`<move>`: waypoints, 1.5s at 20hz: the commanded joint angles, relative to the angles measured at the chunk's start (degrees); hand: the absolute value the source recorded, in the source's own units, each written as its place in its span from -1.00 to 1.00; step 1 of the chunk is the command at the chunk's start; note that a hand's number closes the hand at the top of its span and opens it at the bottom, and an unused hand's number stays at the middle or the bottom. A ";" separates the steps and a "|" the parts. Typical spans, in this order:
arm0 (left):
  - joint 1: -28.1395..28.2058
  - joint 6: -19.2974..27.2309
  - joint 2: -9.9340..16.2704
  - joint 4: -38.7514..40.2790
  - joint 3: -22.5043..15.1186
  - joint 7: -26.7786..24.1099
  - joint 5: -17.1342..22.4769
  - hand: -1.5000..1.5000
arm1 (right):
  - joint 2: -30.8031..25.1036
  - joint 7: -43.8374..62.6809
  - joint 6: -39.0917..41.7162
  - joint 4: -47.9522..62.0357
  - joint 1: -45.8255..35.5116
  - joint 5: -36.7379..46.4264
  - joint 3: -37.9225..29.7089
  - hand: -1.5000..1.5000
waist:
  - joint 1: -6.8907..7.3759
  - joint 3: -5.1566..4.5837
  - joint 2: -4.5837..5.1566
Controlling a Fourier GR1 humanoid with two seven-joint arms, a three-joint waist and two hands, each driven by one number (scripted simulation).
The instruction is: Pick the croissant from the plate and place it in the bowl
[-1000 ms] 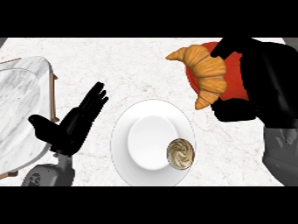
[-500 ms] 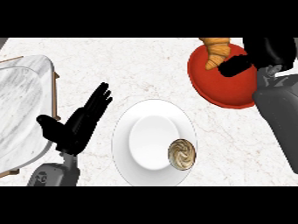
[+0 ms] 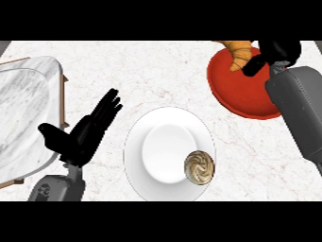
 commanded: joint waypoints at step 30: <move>3.91 3.26 0.01 -0.29 3.51 -0.63 -1.12 0.00 | 11.86 -42.55 6.06 -35.72 33.90 -47.05 -28.28 -1.00 | -7.79 -0.12 -2.29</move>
